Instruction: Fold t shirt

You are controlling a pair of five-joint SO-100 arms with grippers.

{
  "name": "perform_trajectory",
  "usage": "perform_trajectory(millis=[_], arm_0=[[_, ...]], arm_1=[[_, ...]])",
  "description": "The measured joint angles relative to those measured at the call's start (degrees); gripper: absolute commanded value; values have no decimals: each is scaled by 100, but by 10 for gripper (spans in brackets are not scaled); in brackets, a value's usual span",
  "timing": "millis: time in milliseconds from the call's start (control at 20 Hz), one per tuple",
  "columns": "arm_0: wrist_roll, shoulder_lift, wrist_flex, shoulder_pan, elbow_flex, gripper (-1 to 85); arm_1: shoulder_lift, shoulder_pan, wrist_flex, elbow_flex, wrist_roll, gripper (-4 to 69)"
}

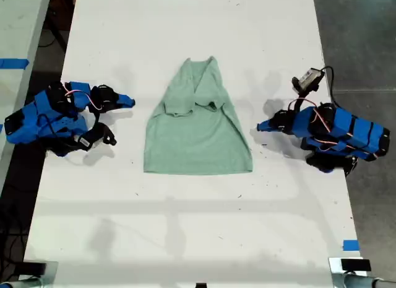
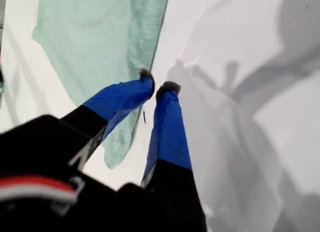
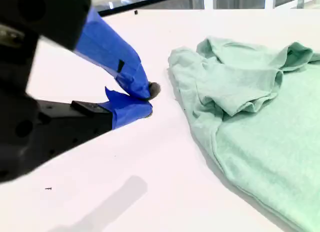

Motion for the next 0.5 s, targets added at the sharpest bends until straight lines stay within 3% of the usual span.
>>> perform_trajectory(millis=[500], arm_0=[[-229, 0, 53, -281, 44, 5]], arm_1=[[0, -62, 0, 0, 0, 40]])
